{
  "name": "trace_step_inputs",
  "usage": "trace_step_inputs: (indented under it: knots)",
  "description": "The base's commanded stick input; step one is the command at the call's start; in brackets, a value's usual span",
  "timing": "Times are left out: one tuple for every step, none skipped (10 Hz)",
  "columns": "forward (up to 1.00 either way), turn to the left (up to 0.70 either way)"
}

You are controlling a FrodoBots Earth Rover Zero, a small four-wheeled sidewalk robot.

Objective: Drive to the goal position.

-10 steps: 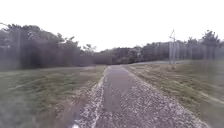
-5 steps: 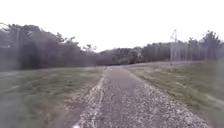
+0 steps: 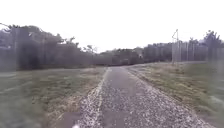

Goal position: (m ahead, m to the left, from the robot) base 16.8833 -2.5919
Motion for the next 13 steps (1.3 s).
trace_step_inputs:
  knots:
    - [0.45,0.0]
    - [0.45,0.0]
    - [0.45,0.0]
    - [0.45,0.0]
    - [0.45,0.0]
    - [0.45,-0.27]
    - [0.45,-0.27]
    - [0.45,-0.27]
    - [0.45,-0.27]
    - [0.45,-0.27]
    - [0.45,-0.22]
    - [0.45,-0.1]
    - [0.45,0.0]
